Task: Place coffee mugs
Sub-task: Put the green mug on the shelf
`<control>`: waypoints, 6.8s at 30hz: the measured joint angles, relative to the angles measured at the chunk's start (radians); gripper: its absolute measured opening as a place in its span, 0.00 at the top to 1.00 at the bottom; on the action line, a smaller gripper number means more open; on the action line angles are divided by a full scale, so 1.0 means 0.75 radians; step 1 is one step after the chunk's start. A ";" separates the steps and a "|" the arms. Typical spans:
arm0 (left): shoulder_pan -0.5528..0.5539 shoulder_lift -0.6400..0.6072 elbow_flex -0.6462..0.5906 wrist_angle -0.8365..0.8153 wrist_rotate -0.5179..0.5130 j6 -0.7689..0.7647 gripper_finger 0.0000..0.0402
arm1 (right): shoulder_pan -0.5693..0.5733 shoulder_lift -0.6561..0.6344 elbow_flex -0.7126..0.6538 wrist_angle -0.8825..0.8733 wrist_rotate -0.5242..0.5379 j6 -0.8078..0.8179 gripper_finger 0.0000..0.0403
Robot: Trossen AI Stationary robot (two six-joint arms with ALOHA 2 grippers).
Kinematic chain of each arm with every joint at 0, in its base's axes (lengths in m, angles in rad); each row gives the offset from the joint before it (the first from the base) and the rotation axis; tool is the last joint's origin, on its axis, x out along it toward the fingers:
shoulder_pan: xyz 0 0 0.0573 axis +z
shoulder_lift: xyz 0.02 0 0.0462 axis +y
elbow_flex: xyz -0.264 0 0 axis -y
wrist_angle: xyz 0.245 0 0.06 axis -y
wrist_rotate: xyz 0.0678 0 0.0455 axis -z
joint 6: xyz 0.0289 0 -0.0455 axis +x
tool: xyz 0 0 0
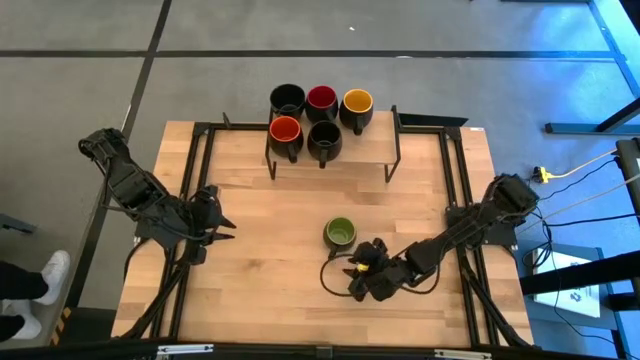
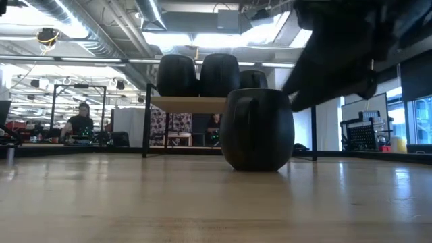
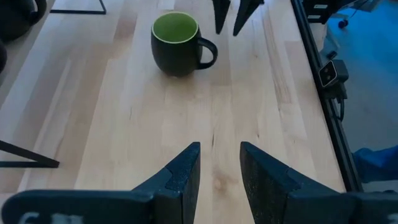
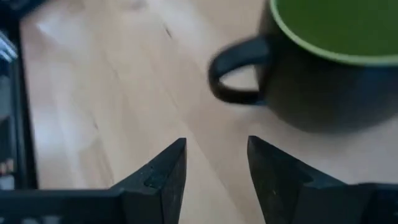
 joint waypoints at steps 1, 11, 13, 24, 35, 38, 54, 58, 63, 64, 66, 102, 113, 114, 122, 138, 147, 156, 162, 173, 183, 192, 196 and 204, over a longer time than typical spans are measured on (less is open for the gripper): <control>0.000 0.000 0.000 0.000 0.000 0.000 0.73 | 0.000 -0.012 0.000 -0.036 -0.014 0.004 0.61; 0.000 0.000 -0.001 -0.002 -0.010 0.001 0.73 | -0.148 0.002 -0.001 -0.174 0.034 0.127 0.61; 0.000 0.000 -0.001 -0.002 -0.010 0.001 0.73 | -0.174 0.002 0.001 -0.246 -0.001 0.125 0.61; 0.000 0.000 -0.001 -0.001 -0.013 0.002 0.73 | -0.300 -0.003 0.000 -0.379 0.055 0.047 0.61; 0.000 0.000 -0.001 0.001 -0.058 0.001 0.73 | -0.268 -0.113 0.035 -0.364 0.004 -0.024 0.61; 0.000 0.002 -0.001 0.003 -0.096 0.001 0.73 | -0.241 -0.099 0.033 -0.275 0.045 -0.077 0.61; 0.000 0.006 -0.001 0.003 -0.110 0.000 0.73 | -0.330 -0.039 0.030 -0.376 0.238 -0.023 0.61; 0.000 0.006 -0.001 0.003 -0.110 0.000 0.73 | -0.381 -0.049 0.037 -0.460 0.263 -0.019 0.61; 0.000 0.006 -0.001 0.002 -0.110 0.000 0.73 | -0.315 -0.144 0.095 -0.608 0.228 -0.052 0.61; 0.000 0.006 -0.001 0.003 -0.110 0.000 0.73 | -0.283 -0.163 0.096 -0.590 0.203 -0.066 0.61; 0.000 0.006 -0.001 0.003 -0.110 0.000 0.73 | -0.221 -0.179 0.097 -0.547 0.174 -0.082 0.61; 0.000 0.006 -0.001 0.000 -0.120 -0.002 0.73 | -0.047 0.419 0.091 0.030 0.800 0.182 0.55; 0.000 0.006 -0.001 0.000 -0.120 -0.002 0.73 | -0.055 0.419 0.091 0.028 0.790 0.125 0.87; 0.000 0.006 -0.001 0.000 -0.120 -0.001 0.73 | -0.055 0.419 0.091 0.026 0.790 0.124 0.87; 0.000 0.006 -0.001 0.000 -0.121 0.000 0.73 | -0.055 0.418 0.091 0.023 0.785 0.117 0.87; 0.000 0.006 -0.001 -0.002 -0.120 0.001 0.73 | -0.052 0.329 0.093 -0.013 0.790 0.127 0.87; 0.000 0.006 -0.001 -0.004 -0.113 0.000 0.73 | -0.052 0.195 0.093 -0.175 0.853 0.128 0.88; 0.000 0.006 -0.001 -0.004 -0.112 0.000 0.73 | -0.052 0.131 0.093 -0.267 0.859 0.131 0.96; 0.000 0.010 -0.001 0.006 -0.120 0.000 0.73 | -0.052 0.128 0.094 -0.256 0.809 0.124 0.98; 0.000 0.121 -0.001 0.013 -0.173 0.077 0.73 | -0.059 0.153 0.094 0.098 0.645 -0.272 0.98; 0.059 0.157 -0.001 0.048 -0.035 0.141 0.73 | -0.147 0.347 0.093 0.820 0.296 -0.702 0.98; 0.083 0.156 -0.001 0.051 0.025 0.140 0.73 | -0.204 0.474 0.093 1.144 0.113 -0.821 0.98; 0.083 0.156 -0.001 0.052 0.027 0.141 0.73 | -0.213 0.506 0.093 1.187 0.066 -0.875 0.98; 0.086 0.156 -0.001 0.086 0.026 0.143 0.73 | -0.219 0.525 0.095 1.201 0.002 -0.936 0.96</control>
